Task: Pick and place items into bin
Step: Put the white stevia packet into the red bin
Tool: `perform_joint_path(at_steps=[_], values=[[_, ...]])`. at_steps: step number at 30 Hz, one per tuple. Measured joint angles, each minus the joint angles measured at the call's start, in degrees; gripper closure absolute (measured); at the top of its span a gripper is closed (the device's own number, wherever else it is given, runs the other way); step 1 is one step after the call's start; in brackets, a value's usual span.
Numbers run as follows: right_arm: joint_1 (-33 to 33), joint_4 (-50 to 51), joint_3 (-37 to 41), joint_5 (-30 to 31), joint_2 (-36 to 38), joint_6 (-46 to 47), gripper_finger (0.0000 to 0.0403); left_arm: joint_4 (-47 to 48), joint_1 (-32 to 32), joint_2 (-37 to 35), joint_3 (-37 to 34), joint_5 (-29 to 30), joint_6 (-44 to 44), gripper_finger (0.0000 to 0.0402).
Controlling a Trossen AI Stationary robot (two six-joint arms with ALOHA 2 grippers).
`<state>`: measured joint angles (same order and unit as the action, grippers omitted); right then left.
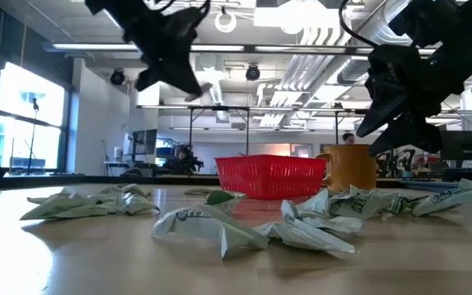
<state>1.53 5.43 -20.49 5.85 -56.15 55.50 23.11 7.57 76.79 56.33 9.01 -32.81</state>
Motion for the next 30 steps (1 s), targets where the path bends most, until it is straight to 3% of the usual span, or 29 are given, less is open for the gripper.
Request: perform_joint_path(at_steps=[6, 10, 14, 18, 21, 27, 30], values=[[1.1, 0.0, 0.0, -0.2, 0.0, 1.0, 0.0208, -11.4, 0.7, 14.0, 6.1, -11.9, 7.4, 0.0368], [2.5, 0.3, 0.0, -1.8, 0.0, 1.9, 0.0208, -10.1, 0.2, 23.7, 11.9, -12.5, 10.1, 0.0292], [4.2, 1.3, 0.0, -2.4, -0.1, 2.6, 0.0208, -1.4, 0.3, 27.3, 18.3, -12.7, 10.3, 0.0203], [5.4, 2.2, 0.0, -1.8, -0.1, -0.3, 0.0208, 8.3, -0.2, 26.5, 22.5, -13.0, 13.0, 0.0142], [5.4, 1.8, 0.0, -0.5, -0.1, -3.1, 0.0208, 16.3, -1.4, 22.0, 23.9, -10.8, 16.3, 0.0124], [5.2, -0.4, -0.6, 4.6, -0.4, -6.2, 0.0208, 23.7, -2.7, 11.3, 20.5, -5.2, 14.0, 0.0141], [3.8, 1.1, -1.8, 2.6, -1.6, -5.5, 0.0215, 23.2, -2.7, 5.0, 17.2, -4.1, 9.9, 0.0159]])
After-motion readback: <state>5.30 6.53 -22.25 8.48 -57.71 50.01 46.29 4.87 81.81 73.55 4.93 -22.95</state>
